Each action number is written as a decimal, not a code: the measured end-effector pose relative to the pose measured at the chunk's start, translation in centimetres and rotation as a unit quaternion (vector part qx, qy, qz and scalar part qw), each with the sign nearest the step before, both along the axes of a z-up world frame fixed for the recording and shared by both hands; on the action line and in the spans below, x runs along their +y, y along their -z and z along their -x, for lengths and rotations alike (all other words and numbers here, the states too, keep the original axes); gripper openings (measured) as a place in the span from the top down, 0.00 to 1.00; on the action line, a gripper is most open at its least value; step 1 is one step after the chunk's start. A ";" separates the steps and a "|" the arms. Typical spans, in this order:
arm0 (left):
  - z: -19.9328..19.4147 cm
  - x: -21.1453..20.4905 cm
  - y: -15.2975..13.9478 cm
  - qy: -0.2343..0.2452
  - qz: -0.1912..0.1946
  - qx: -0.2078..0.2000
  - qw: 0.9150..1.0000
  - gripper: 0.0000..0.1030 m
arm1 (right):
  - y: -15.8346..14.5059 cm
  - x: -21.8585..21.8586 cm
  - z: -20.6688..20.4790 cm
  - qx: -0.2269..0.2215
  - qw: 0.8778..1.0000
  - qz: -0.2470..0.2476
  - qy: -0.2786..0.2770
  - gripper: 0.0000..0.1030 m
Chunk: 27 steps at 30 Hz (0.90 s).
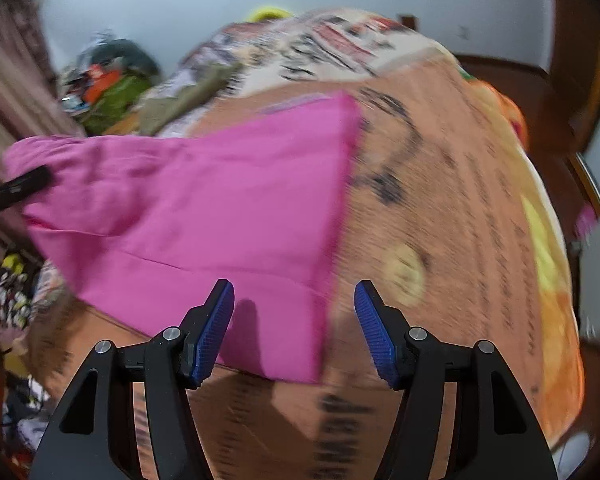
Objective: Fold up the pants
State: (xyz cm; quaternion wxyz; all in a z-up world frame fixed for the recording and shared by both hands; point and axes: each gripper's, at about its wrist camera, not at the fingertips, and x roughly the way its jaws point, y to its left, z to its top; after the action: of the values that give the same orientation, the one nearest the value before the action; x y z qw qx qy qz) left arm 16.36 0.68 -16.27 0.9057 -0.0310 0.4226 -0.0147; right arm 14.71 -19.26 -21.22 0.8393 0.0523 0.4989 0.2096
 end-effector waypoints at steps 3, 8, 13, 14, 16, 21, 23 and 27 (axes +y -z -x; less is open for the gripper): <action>0.8 -0.7 -0.3 0.006 0.007 -0.003 1.000 0.82 | 1.7 -0.5 0.1 0.021 1.000 0.010 0.003 0.43; 1.8 -2.2 -1.5 0.011 0.002 -0.014 1.000 0.82 | 1.8 -0.1 0.1 0.013 1.000 0.003 -0.003 0.43; 0.8 -4.6 -2.0 0.033 -0.018 -0.024 0.999 0.82 | 2.1 -0.7 0.1 0.013 1.000 -0.010 -0.004 0.43; 0.4 -5.3 -2.1 0.042 -0.022 -0.025 0.999 0.82 | 2.2 -0.7 0.3 0.013 1.000 -0.012 -0.004 0.43; -0.2 -6.6 -2.1 0.056 -0.034 -0.028 0.998 0.82 | 2.2 -0.7 0.3 0.011 1.000 -0.012 -0.006 0.43; -1.6 -9.9 -2.2 0.095 -0.051 -0.033 0.994 0.82 | 2.2 -0.7 0.2 0.011 1.000 -0.015 -0.012 0.43; -2.3 -11.2 -1.7 0.113 -0.052 -0.026 0.992 0.82 | 2.2 -0.7 0.3 0.011 1.000 -0.016 -0.014 0.43; -3.5 -12.8 0.1 0.136 -0.037 0.005 0.990 0.83 | 2.2 -0.9 0.5 0.013 1.000 -0.019 -0.015 0.43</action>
State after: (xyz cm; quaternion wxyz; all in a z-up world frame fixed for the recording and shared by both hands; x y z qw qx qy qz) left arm 19.88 -12.16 -16.32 0.8935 0.0607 0.4278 -0.1222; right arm 14.25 -20.19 -23.43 0.8286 0.0637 0.5061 0.2310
